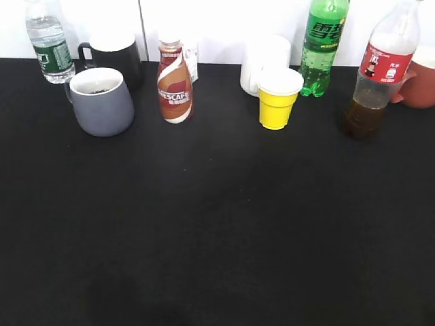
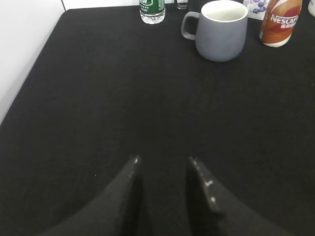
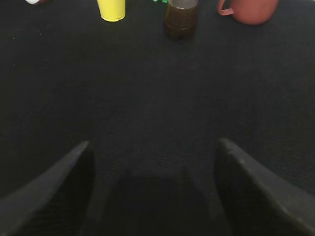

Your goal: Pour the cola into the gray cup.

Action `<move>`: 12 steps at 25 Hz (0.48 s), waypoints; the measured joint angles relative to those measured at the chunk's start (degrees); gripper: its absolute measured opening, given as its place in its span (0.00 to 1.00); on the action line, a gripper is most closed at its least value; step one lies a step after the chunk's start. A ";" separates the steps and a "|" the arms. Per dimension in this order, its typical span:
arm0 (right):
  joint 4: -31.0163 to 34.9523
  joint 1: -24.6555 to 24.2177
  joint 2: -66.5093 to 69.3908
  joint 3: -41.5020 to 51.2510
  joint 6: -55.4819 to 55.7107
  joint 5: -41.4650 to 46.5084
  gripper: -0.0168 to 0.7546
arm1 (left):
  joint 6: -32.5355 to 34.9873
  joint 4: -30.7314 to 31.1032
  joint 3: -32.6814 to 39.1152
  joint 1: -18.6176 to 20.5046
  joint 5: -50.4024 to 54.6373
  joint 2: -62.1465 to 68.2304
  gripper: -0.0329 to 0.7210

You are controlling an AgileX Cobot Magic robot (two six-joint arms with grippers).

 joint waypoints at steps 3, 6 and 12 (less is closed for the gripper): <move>0.00 -0.34 0.00 0.00 0.05 -0.13 0.77 | 0.00 0.00 0.00 0.00 -0.15 0.00 0.36; 0.05 -10.75 0.00 0.00 0.05 -0.13 0.77 | 0.00 0.00 0.00 0.00 -0.20 0.00 0.36; 0.11 -12.61 0.00 0.00 0.11 -0.13 0.77 | 0.01 -0.02 0.00 0.00 -0.26 0.00 0.36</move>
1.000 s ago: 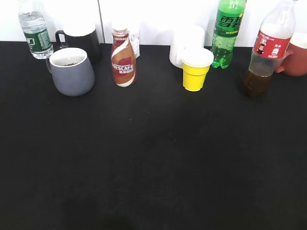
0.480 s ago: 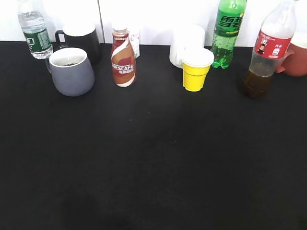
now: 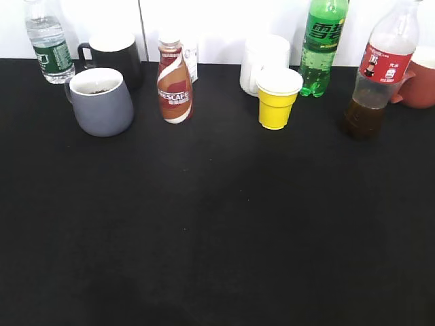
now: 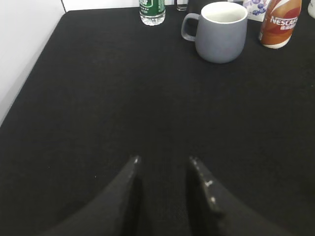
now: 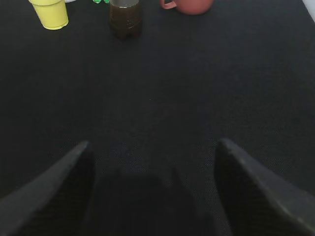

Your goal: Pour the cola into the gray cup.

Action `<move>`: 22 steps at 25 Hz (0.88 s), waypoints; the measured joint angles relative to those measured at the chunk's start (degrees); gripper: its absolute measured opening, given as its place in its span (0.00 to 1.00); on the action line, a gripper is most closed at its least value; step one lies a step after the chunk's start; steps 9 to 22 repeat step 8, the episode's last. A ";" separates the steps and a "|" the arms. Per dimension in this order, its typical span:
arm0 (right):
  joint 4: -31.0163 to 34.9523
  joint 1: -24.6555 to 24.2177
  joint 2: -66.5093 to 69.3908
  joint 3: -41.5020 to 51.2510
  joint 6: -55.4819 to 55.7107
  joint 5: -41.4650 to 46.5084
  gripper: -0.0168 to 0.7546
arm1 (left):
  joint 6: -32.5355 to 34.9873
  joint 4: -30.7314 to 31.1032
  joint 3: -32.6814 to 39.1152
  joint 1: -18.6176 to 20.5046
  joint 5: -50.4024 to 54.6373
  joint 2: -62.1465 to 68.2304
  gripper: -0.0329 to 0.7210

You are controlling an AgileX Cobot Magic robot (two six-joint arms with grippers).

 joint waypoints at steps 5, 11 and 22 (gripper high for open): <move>0.00 0.00 0.00 0.00 0.00 0.00 0.77 | 0.05 0.00 0.00 0.00 0.00 0.00 0.36; 0.00 0.00 0.00 0.00 0.00 0.00 0.77 | 0.05 0.00 0.00 0.00 0.00 0.00 0.36; 0.00 0.00 0.00 0.00 0.00 0.00 0.77 | 0.05 0.00 0.00 0.00 0.00 0.00 0.36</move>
